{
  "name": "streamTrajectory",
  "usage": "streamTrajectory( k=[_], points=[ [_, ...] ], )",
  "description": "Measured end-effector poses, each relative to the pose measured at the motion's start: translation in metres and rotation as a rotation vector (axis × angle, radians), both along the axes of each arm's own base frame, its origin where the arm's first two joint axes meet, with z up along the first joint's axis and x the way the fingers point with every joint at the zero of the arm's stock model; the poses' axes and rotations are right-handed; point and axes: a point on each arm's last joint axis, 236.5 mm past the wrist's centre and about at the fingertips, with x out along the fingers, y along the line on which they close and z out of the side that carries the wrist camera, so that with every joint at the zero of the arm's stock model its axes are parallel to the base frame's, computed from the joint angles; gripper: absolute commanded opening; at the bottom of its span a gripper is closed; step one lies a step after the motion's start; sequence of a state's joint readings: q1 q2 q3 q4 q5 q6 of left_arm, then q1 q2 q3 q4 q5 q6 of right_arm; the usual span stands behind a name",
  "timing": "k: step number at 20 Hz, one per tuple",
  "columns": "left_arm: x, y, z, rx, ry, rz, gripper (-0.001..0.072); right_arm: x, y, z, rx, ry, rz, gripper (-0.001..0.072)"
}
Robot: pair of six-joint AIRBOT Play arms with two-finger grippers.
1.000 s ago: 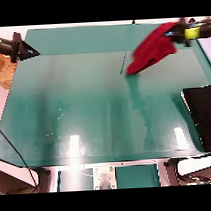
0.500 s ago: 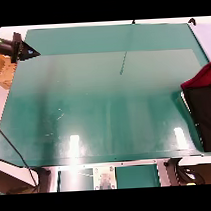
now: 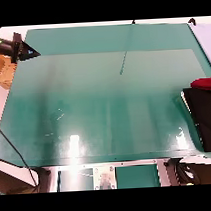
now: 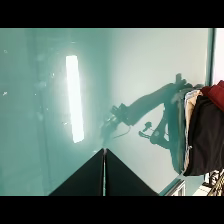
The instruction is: Fold the shirts.
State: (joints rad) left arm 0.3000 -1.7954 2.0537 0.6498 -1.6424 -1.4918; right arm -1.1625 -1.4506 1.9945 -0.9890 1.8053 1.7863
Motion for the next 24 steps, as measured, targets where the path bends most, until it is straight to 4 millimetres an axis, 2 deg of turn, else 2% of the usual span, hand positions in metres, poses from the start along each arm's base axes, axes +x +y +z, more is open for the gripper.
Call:
streamTrajectory(
  k=[3,5,11,12,13,14,15,17,19,20,21,22,23,24],
  points=[
    [0.0,0.0,0.0,0.0,0.001,-0.001,0.002,-0.029,0.001,-0.014,0.002,0.107,-0.081,0.0019],
    [-0.001,0.0,0.0,0.0,0.002,-0.003,0.002,-0.051,0.006,-0.034,0.027,0.198,-0.127,0.0019],
    [-0.001,0.0,0.0,0.0,0.002,-0.003,0.002,-0.125,0.026,-0.131,0.165,0.547,-0.214,0.0024],
    [-0.001,0.0,0.0,0.001,0.002,-0.003,0.002,-0.134,0.027,-0.147,0.171,0.589,-0.22,0.0169],
    [-0.001,0.0,0.0,0.0,0.001,-0.002,0.002,-0.141,0.028,-0.161,0.176,0.622,-0.221,0.0448],
    [0.0,0.0,0.0,0.0,0.0,-0.001,0.002,-0.147,0.028,-0.173,0.179,0.649,-0.221,0.0549],
    [0.0,0.0,0.0,0.0,-0.001,0.0,0.002,-0.151,0.027,-0.184,0.178,0.666,-0.221,0.0549],
    [0.001,0.0,0.0,0.0,-0.004,0.004,0.002,-0.153,0.024,-0.193,0.167,0.678,-0.223,0.0549],
    [0.002,0.0,0.0,0.0,-0.005,0.005,0.002,-0.15,0.014,-0.187,0.132,0.66,-0.232,0.0548],
    [0.002,0.0,0.0,0.0,-0.005,0.006,0.002,-0.141,0.008,-0.178,0.109,0.627,-0.232,0.0539],
    [0.002,0.001,0.0,0.0,-0.006,0.006,0.0019,-0.125,0.003,-0.164,0.083,0.571,-0.225,0.0403],
    [0.002,0.0,0.0,0.0,-0.007,0.006,0.0019,-0.107,-0.001,-0.15,0.052,0.506,-0.213,0.0112],
    [0.002,0.0,0.001,0.002,-0.009,0.005,0.0018,-0.084,-0.003,-0.132,0.019,0.43,-0.185,0.005],
    [0.001,0.001,0.002,0.004,-0.013,0.003,0.0018,-0.059,-0.001,-0.115,-0.013,0.354,-0.144,0.0021]
  ],
)
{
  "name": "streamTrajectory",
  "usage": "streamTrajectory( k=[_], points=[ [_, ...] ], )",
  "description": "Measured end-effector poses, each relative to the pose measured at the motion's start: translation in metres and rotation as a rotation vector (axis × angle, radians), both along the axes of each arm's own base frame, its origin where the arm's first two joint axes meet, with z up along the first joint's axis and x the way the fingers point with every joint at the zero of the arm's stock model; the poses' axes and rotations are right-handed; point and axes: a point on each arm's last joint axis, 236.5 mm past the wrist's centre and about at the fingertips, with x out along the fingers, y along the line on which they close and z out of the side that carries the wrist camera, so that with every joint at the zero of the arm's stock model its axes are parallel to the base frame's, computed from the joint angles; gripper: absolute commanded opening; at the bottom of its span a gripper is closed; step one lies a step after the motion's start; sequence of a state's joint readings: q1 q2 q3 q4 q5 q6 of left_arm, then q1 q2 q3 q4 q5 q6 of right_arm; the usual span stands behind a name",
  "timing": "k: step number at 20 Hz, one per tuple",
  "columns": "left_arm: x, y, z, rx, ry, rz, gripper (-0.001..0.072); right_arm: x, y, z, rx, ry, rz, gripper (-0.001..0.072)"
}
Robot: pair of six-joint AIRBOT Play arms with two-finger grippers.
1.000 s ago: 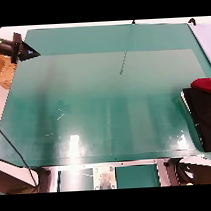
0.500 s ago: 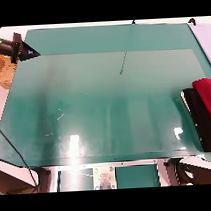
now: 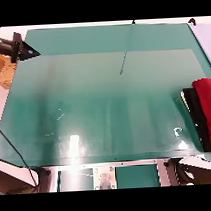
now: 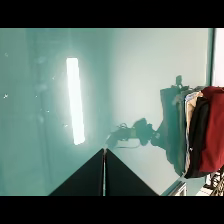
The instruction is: Fold the shirts.
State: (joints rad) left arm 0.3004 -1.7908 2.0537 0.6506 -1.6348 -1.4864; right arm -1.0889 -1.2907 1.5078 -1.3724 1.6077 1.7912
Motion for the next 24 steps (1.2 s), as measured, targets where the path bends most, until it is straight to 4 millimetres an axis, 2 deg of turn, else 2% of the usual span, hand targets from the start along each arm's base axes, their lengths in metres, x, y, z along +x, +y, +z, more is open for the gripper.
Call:
streamTrajectory(
  k=[2,4,6,8,10,12,14,16,18,20,24],
  points=[
    [-0.004,0.0,0.004,0.025,-0.01,-0.006,0.0018,0.053,0.021,0.03,-0.04,-0.129,0.136,0.0019],
    [-0.016,-0.001,0.008,0.077,-0.01,-0.012,0.0018,0.096,0.056,0.048,-0.06,-0.207,0.285,0.0019],
    [-0.032,-0.004,0.01,0.13,-0.009,-0.014,0.0018,0.131,0.108,0.052,-0.053,-0.252,0.45,0.0019],
    [-0.054,-0.014,0.011,0.158,-0.021,-0.008,0.0018,0.148,0.162,0.042,-0.04,-0.261,0.599,0.0019],
    [-0.082,-0.027,0.007,0.178,-0.036,-0.008,0.0018,0.145,0.213,0.022,-0.025,-0.243,0.729,0.0019],
    [-0.119,-0.045,-0.004,0.188,-0.048,-0.016,0.0018,0.129,0.262,-0.007,-0.007,-0.227,0.837,0.0019],
    [-0.155,-0.059,-0.023,0.198,-0.057,-0.013,0.0019,0.109,0.298,-0.036,0.01,-0.221,0.911,0.0019],
    [-0.18,-0.067,-0.042,0.205,-0.055,-0.01,0.0019,0.093,0.322,-0.059,0.024,-0.215,0.965,0.002],
    [-0.195,-0.071,-0.054,0.207,-0.052,-0.008,0.002,0.082,0.339,-0.073,0.039,-0.208,1.008,0.002],
    [-0.203,-0.073,-0.061,0.208,-0.05,-0.009,0.002,0.073,0.352,-0.08,0.059,-0.203,1.043,0.002],
    [-0.207,-0.075,-0.067,0.207,-0.054,0.0,0.002,0.066,0.361,-0.086,0.072,-0.196,1.066,0.002]
  ],
)
